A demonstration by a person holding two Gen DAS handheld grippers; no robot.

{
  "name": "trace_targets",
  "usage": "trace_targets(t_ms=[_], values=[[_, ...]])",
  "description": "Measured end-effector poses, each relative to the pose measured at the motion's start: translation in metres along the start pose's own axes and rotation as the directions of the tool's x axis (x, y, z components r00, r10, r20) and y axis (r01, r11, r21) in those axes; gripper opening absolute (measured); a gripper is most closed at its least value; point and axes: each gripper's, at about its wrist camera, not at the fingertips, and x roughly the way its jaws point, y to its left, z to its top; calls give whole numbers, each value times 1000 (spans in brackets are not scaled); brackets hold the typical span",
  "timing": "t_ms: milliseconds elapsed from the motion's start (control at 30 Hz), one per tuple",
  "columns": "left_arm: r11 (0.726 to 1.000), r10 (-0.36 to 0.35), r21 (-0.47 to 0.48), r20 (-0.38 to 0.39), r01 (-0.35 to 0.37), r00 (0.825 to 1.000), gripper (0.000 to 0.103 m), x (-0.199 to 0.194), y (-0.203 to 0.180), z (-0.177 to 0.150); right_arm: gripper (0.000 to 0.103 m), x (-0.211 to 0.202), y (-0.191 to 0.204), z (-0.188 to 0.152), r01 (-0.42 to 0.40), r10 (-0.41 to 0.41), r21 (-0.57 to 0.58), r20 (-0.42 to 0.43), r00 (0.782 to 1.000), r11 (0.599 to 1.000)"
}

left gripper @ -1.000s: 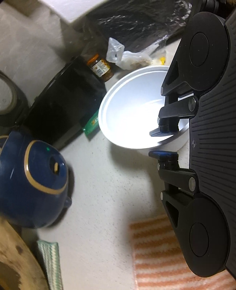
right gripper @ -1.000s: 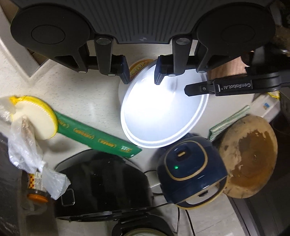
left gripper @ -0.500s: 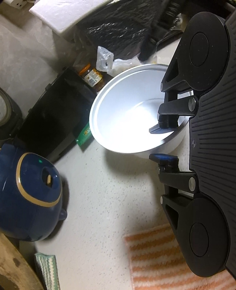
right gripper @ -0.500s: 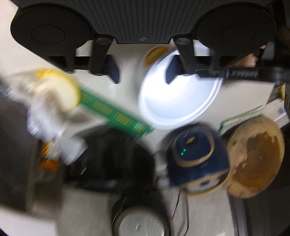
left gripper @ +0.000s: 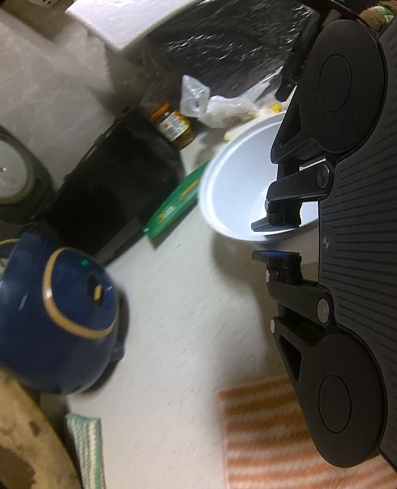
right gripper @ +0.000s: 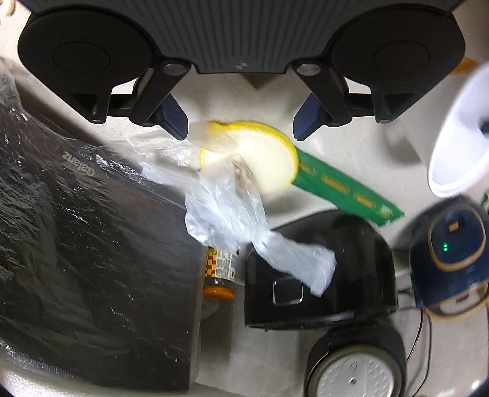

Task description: Collect trash

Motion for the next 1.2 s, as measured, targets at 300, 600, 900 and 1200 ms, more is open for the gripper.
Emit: trace_targets(t_ms=[300,600,900,1200], values=[[1000,27,-10,-10,-27,1000,14,-10,7,-2,76,38,9,41,13,-11,-20,80,997,1000],[999,-3,-32,-31,2,1000,22,-5,9,-11,10,79,-2,67,-63,66,99,-26,997,993],[1000,-17,-27,-54,16,998,22,8,6,-5,8,-4,52,7,-393,395,76,-12,918,916],[1000,-6,-9,-57,6,998,21,9,7,-2,9,-6,52,-28,-351,359,107,-68,931,930]])
